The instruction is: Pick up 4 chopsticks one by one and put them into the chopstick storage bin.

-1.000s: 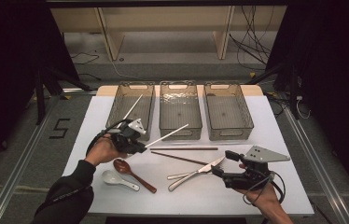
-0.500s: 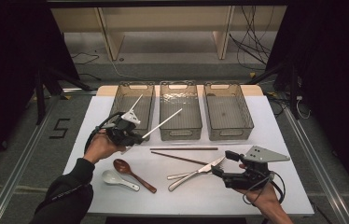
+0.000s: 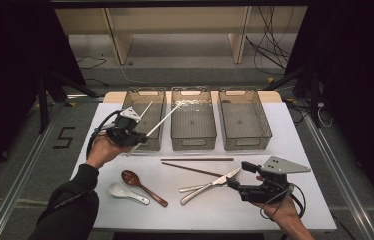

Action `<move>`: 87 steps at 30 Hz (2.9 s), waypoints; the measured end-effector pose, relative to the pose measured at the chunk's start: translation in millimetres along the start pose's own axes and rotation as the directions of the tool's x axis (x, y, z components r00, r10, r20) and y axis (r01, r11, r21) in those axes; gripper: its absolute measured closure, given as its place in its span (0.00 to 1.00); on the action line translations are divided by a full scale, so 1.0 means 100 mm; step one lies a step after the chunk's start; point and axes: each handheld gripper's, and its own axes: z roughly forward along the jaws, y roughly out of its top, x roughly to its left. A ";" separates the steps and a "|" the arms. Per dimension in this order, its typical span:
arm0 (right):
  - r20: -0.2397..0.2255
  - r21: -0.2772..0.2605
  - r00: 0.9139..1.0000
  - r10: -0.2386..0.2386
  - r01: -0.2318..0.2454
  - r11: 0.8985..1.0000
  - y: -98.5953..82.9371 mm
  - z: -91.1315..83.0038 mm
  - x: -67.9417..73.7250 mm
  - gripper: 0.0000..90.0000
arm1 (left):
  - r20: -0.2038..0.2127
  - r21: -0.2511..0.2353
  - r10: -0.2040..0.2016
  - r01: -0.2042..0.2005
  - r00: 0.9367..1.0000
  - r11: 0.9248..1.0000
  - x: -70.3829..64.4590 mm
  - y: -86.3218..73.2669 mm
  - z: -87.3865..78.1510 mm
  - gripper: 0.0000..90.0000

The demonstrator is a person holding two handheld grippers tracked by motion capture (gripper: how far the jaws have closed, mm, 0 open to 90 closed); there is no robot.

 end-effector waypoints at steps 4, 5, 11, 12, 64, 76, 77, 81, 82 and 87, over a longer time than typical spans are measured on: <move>0.001 0.003 1.000 0.004 -0.004 1.000 0.00 0.00 0.00 0.28 | -0.018 -0.013 -0.030 0.030 0.999 0.999 0.10 0.03 0.02 0.93; 0.000 0.004 1.000 0.005 -0.005 1.000 0.00 0.01 0.00 0.28 | -0.024 -0.016 -0.038 0.038 0.999 0.999 0.12 0.05 0.03 0.93; 0.001 0.003 1.000 0.007 -0.007 1.000 0.00 0.00 -0.01 0.28 | -0.056 -0.026 -0.072 0.071 0.996 0.997 0.29 0.16 0.05 0.93; 0.001 0.003 1.000 0.006 -0.006 1.000 0.00 0.00 -0.01 0.28 | -0.062 -0.024 -0.078 0.076 0.995 0.997 0.33 0.17 0.06 0.93; -0.006 0.001 1.000 0.007 -0.007 1.000 -0.01 0.00 -0.01 0.28 | -0.172 0.005 -0.269 0.274 0.948 0.962 0.80 0.06 0.43 0.75; -0.008 0.010 1.000 0.007 -0.007 1.000 0.00 0.02 -0.01 0.27 | -0.082 -0.075 -0.249 0.243 0.965 0.967 0.39 -0.07 0.10 0.38; -0.007 0.014 1.000 0.008 -0.008 1.000 0.01 0.02 -0.02 0.27 | -0.074 -0.077 -0.250 0.244 0.966 0.967 0.36 -0.09 0.08 0.37; -0.005 0.040 1.000 -0.003 0.003 0.999 0.05 0.04 -0.06 0.27 | -0.049 -0.087 -0.236 0.231 0.971 0.969 0.21 -0.17 0.01 0.31; -0.004 0.048 1.000 -0.010 0.010 0.999 0.06 0.05 -0.07 0.27 | -0.036 -0.097 -0.234 0.230 0.972 0.968 0.18 -0.19 0.00 0.30; -0.001 0.099 1.000 -0.030 0.030 0.995 0.11 0.13 -0.12 0.27 | -0.003 -0.158 -0.225 0.222 0.974 0.962 -0.02 -0.28 -0.07 0.26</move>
